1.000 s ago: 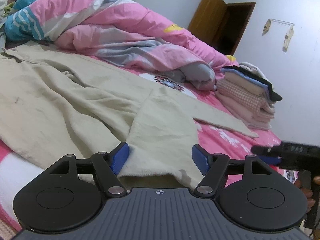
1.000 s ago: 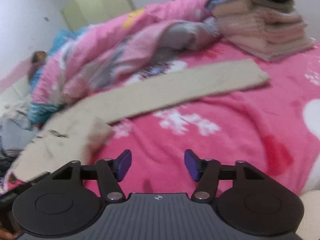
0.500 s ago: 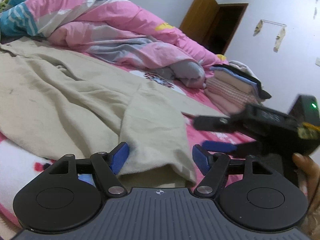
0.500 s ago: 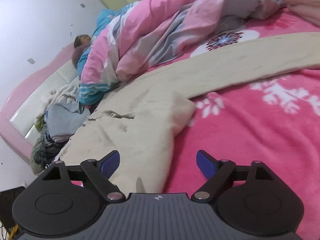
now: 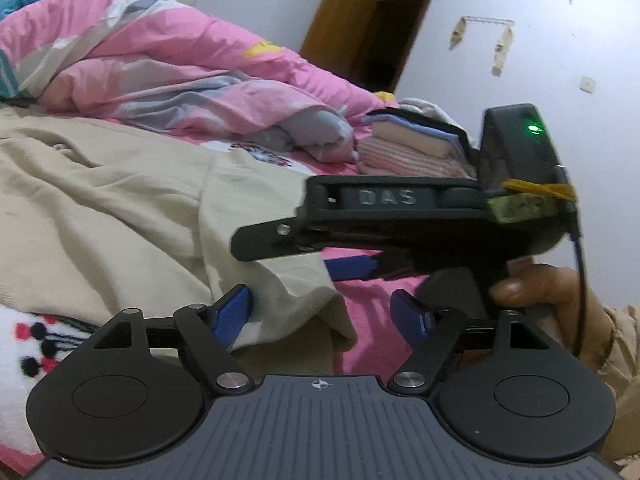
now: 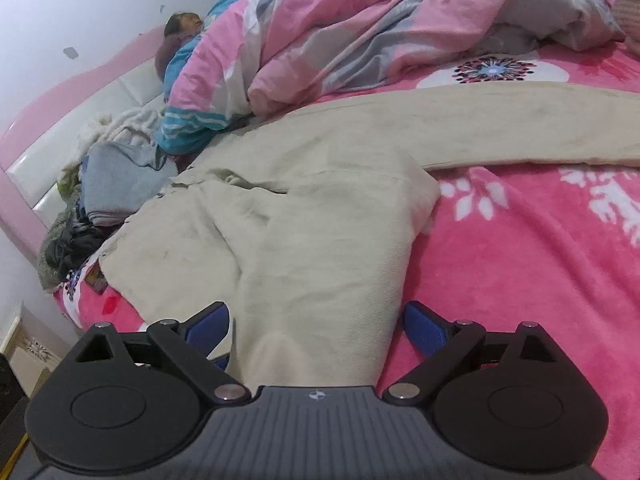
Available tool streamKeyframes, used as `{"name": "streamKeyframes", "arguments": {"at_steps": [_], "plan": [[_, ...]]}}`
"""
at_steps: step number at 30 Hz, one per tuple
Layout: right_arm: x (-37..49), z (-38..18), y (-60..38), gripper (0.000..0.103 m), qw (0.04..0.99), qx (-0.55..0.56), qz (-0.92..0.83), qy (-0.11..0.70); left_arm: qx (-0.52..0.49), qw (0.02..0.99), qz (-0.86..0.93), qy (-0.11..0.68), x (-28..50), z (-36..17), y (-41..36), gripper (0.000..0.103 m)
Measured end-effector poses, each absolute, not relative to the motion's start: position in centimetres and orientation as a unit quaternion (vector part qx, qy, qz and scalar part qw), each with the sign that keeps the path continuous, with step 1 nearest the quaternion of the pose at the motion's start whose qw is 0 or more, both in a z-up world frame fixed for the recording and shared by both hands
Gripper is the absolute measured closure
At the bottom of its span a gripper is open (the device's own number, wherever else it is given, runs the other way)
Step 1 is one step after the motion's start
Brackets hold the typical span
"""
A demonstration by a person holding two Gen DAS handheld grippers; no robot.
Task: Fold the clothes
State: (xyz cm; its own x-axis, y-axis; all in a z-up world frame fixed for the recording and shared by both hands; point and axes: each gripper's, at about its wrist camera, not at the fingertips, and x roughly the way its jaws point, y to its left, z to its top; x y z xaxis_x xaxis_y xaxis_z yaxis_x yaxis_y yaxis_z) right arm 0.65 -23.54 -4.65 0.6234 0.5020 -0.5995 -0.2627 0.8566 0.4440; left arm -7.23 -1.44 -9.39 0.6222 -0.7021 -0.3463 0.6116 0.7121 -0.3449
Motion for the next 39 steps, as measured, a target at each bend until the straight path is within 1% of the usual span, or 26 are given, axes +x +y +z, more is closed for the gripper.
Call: {"name": "streamKeyframes", "arguments": {"at_steps": [1, 3, 4, 5, 6, 8, 9, 11, 12, 14, 19, 23, 25, 26, 28, 31, 32, 33, 35, 36, 39], "plan": [[0.6, -4.7, -23.8, 0.012, 0.887, 0.163, 0.214, 0.376, -0.093, 0.894, -0.371, 0.232, -7.4, -9.4, -1.5, 0.026], [0.7, -4.8, -24.3, 0.022, 0.888, 0.169, 0.209, 0.373, -0.086, 0.894, -0.373, 0.231, -7.6, -9.3, -1.5, 0.026], [0.8, -4.8, -24.5, 0.025, 0.888, 0.171, 0.206, 0.373, -0.084, 0.894, -0.374, 0.231, -7.6, -9.3, -1.4, 0.026], [0.9, -4.9, -24.7, 0.032, 0.889, 0.173, 0.203, 0.372, -0.083, 0.895, -0.373, 0.232, -7.7, -9.2, -1.1, 0.026], [0.9, -4.9, -24.9, 0.043, 0.891, 0.173, 0.198, 0.370, -0.083, 0.895, -0.372, 0.233, -7.8, -9.2, -0.8, 0.026], [1.0, -5.0, -25.3, 0.058, 0.894, 0.173, 0.189, 0.367, -0.092, 0.897, -0.362, 0.234, -7.9, -9.0, 0.3, 0.026], [1.0, -5.1, -25.7, 0.073, 0.893, 0.181, 0.192, 0.364, -0.102, 0.900, -0.355, 0.233, -8.0, -9.0, 1.1, 0.026], [0.8, -5.1, -26.4, 0.085, 0.892, 0.195, 0.195, 0.359, -0.120, 0.904, -0.340, 0.231, -8.1, -8.8, 2.7, 0.026], [0.7, -5.1, -26.7, 0.087, 0.892, 0.201, 0.194, 0.355, -0.135, 0.906, -0.330, 0.230, -8.0, -8.7, 3.7, 0.026], [0.4, -5.3, -27.4, 0.089, 0.894, 0.210, 0.187, 0.349, -0.169, 0.909, -0.303, 0.230, -7.7, -8.7, 5.8, 0.026], [-0.9, -5.7, -29.9, 0.089, 0.905, 0.221, 0.139, 0.336, -0.245, 0.915, -0.220, 0.235, -6.4, -9.2, 10.7, 0.026], [-2.3, -6.4, -33.3, 0.092, 0.906, 0.250, 0.088, 0.329, -0.287, 0.914, -0.169, 0.232, -5.6, -9.7, 13.7, 0.026], [-3.1, -6.0, -34.3, 0.091, 0.912, 0.252, 0.060, 0.317, -0.304, 0.913, -0.144, 0.229, -5.2, -9.9, 15.0, 0.027], [-3.5, -5.5, -34.5, 0.088, 0.921, 0.238, 0.042, 0.306, -0.313, 0.913, -0.133, 0.227, -5.0, -9.9, 15.6, 0.027], [-4.4, -4.0, -33.8, 0.088, 0.940, 0.200, 0.043, 0.273, -0.329, 0.911, -0.111, 0.223, -4.6, -10.1, 16.9, 0.027], [-5.5, -1.7, -30.4, 0.084, 0.961, 0.128, 0.114, 0.219, -0.342, 0.908, -0.085, 0.226, -3.5, -10.4, 18.3, 0.029], [-5.6, -1.1, -28.8, 0.079, 0.962, 0.101, 0.145, 0.208, -0.344, 0.908, -0.079, 0.227, -3.2, -10.5, 18.7, 0.032], [-5.7, -0.7, -27.1, 0.072, 0.961, 0.072, 0.177, 0.201, -0.345, 0.907, -0.074, 0.227, -2.9, -10.7, 19.0, 0.032], [-5.7, -0.6, -23.0, 0.066, 0.950, 0.003, 0.245, 0.195, -0.348, 0.907, -0.068, 0.227, -2.2, -10.8, 19.3, 0.035], [-5.7, -0.6, -20.9, 0.066, 0.941, -0.031, 0.278, 0.191, -0.349, 0.907, -0.067, 0.226, -2.0, -10.9, 19.4, 0.036], [-6.2, -1.6, -14.3, 0.066, 0.911, -0.136, 0.347, 0.177, -0.342, 0.910, -0.060, 0.225, -1.5, -11.1, 19.7, 0.047]]}}
